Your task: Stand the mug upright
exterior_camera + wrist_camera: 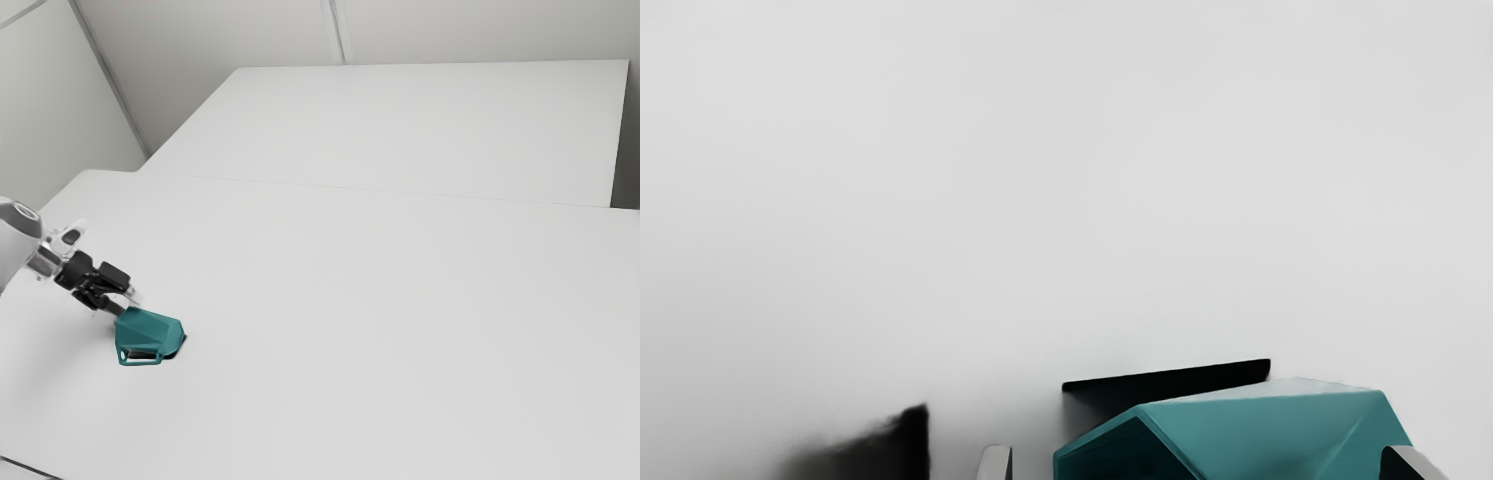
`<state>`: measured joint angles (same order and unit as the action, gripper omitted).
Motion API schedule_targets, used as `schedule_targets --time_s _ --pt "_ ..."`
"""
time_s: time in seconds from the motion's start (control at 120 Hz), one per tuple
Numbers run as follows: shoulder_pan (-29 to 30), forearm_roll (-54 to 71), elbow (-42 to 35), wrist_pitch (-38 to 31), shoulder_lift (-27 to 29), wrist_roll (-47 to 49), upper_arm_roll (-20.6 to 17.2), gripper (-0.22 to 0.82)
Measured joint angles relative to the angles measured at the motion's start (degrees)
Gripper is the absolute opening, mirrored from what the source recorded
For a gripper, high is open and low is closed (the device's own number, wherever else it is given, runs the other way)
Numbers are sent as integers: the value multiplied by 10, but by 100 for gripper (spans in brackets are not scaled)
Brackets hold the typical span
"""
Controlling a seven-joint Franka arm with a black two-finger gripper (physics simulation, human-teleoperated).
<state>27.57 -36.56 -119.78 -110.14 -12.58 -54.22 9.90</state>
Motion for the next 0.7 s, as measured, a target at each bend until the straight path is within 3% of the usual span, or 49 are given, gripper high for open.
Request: schedule_targets --time_s 0.7 --pt "35 -55 -66 46 33 -163 -3 59"
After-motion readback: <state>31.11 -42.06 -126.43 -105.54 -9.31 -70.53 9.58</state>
